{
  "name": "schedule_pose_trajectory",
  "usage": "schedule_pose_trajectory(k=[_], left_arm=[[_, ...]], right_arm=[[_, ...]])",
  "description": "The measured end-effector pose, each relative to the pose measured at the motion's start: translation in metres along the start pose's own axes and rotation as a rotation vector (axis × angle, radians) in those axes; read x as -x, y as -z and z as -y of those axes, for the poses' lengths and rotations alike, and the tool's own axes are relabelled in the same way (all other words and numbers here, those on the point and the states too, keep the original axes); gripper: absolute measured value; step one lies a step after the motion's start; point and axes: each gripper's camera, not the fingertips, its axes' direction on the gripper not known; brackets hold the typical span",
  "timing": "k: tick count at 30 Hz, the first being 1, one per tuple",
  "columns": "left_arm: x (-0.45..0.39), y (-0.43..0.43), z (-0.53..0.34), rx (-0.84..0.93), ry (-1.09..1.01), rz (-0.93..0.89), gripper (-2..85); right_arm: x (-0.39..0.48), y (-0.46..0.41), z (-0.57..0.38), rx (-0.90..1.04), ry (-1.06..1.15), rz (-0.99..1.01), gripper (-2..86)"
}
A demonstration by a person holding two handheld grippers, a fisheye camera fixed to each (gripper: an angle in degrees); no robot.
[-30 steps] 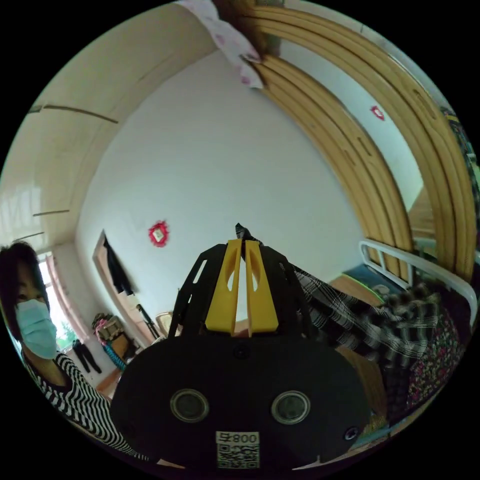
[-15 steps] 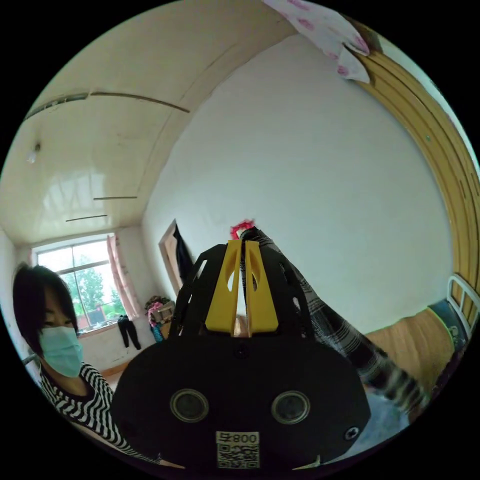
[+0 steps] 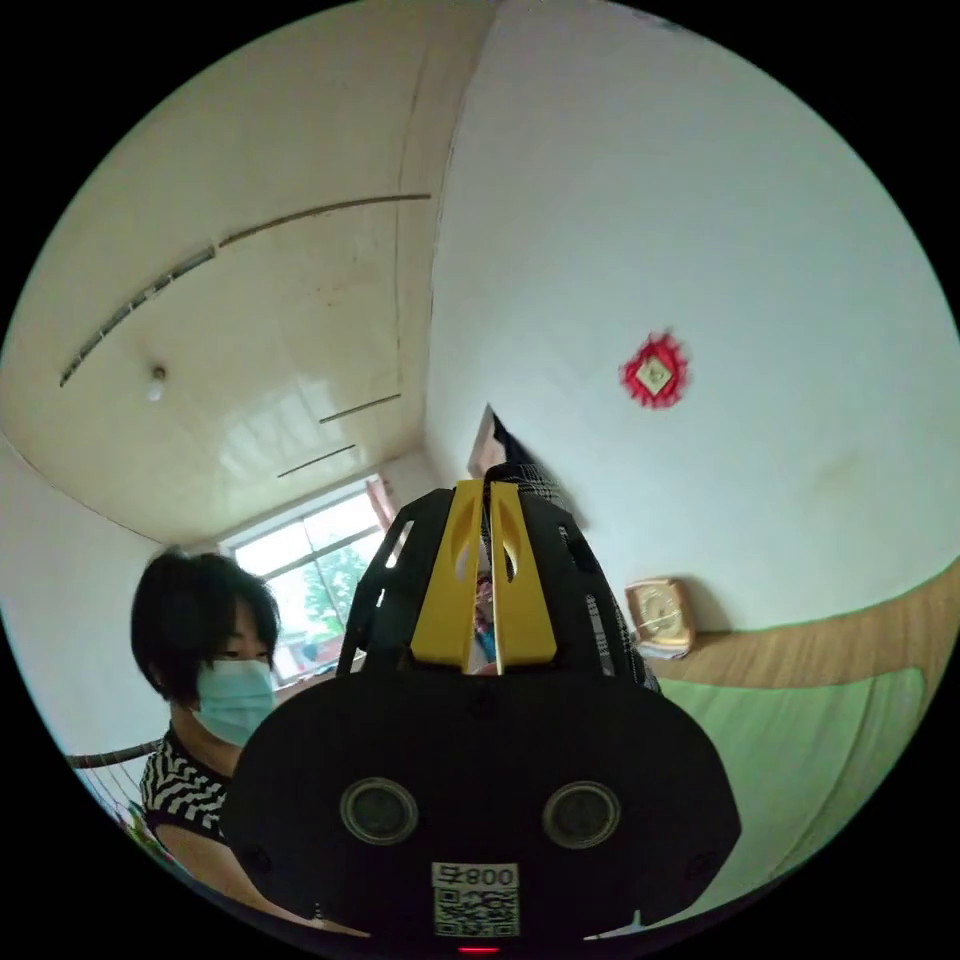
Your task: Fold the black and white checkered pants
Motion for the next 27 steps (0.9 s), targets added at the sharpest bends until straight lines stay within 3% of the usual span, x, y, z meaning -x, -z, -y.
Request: schedule_pose_trajectory(k=[12, 23, 27], left_arm=[[0.044, 0.075, -0.09, 0.012, 0.061, -0.072, 8.7], [0.047, 0.082, -0.116, 0.131, -0.057, -0.043, 11.4], [0.048, 0.102, -0.117, 0.124, -0.105, 0.076, 11.9]], right_arm=[[-0.009, -0.163, -0.083, 0.282, -0.097, 0.12, 0.7], [0.007, -0.193, -0.095, 0.29, -0.049, 0.101, 0.8], [0.005, -0.194, -0.094, 0.265, -0.037, 0.084, 0.8]])
